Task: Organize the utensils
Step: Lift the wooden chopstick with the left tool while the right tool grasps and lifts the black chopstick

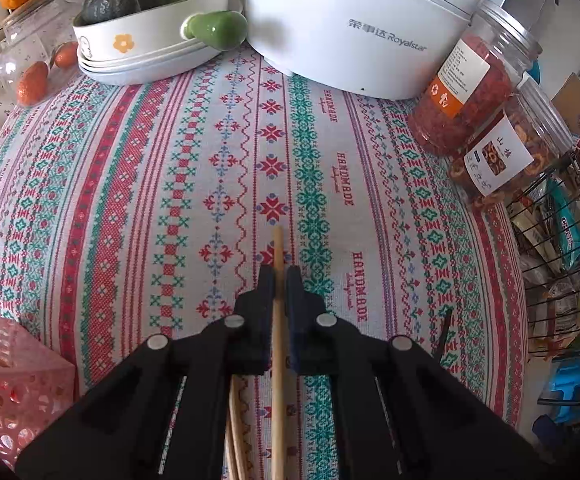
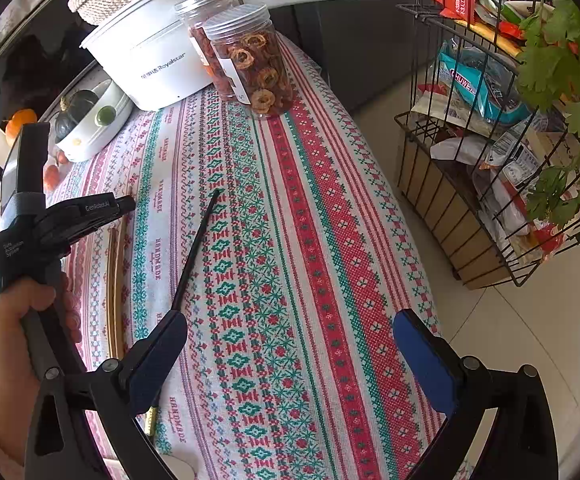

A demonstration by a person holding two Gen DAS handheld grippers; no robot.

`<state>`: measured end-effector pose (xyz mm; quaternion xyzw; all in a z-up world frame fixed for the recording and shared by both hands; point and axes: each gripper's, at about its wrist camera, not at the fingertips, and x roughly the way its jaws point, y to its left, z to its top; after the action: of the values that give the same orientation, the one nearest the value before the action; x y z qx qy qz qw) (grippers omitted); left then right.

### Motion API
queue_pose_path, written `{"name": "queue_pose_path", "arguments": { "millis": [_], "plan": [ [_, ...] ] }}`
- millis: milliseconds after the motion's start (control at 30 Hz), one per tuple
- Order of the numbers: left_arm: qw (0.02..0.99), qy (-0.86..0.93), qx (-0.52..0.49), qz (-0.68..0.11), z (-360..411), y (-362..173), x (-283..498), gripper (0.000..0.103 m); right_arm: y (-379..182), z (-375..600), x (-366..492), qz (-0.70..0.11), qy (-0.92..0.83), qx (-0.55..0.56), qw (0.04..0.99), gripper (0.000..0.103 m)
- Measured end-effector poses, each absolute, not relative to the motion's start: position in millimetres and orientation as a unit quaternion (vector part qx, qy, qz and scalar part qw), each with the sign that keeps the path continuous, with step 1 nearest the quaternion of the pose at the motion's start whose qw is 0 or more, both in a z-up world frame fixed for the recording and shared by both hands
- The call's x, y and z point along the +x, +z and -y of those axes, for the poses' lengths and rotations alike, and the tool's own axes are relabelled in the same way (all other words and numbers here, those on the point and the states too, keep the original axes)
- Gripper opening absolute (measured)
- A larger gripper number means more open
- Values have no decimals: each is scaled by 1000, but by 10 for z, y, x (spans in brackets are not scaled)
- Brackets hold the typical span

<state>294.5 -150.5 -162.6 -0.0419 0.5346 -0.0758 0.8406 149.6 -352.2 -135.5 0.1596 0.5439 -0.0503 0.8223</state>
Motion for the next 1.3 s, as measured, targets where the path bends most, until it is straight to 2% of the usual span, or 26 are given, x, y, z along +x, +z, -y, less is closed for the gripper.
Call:
{"name": "queue_pose_path", "arguments": {
  "millis": [267,533,900,1300],
  "plan": [
    [843,-101,-18,-528,1576,-1563,2841,6,-1374,3544,1503,-546,-54,162,820,103],
    [872,-164,10,-461,1562,-1062,2228,6,-1345,3522,1530,-543,-51,160,823,103],
    [892,-221,-35,-392,891,-451,1518,6,-1355,3338,1624,-549,-45,153,821,103],
    [908,-224,-59,-350,142,-136,1046,6,-1518,2861,1987,-553,-28,103,826,103]
  ]
}}
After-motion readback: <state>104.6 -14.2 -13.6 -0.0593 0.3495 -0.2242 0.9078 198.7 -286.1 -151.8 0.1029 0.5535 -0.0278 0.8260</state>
